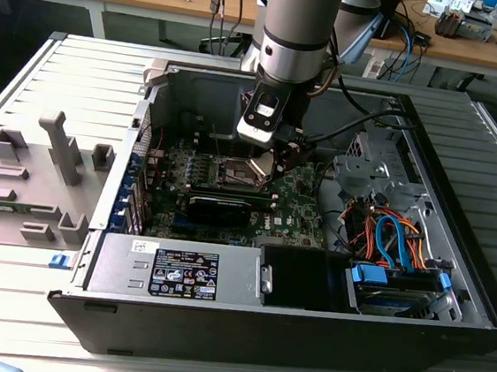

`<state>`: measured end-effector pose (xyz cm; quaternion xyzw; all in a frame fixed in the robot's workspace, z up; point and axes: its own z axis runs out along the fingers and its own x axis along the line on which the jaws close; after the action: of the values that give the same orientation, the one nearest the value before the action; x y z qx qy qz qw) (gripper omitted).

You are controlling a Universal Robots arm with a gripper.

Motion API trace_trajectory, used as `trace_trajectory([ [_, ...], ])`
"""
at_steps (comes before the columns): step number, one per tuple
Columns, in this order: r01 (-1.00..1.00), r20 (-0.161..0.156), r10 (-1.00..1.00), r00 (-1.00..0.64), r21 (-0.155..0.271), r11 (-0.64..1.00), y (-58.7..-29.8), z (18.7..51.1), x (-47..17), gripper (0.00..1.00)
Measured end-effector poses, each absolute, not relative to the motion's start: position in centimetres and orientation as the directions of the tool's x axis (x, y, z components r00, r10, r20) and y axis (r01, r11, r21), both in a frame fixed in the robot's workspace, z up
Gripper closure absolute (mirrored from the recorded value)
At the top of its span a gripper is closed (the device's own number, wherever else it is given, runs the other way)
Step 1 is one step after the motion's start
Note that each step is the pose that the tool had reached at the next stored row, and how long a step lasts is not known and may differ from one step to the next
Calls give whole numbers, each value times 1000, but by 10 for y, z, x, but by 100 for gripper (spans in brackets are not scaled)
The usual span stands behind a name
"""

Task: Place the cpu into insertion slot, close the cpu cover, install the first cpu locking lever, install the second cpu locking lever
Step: 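Place the cpu into insertion slot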

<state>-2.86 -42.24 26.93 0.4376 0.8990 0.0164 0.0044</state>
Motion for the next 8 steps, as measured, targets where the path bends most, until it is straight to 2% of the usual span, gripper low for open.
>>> trace_trajectory([
  [8, 789, 7, 790, -613, 33, 613, -422, 269, -29, 45],
])
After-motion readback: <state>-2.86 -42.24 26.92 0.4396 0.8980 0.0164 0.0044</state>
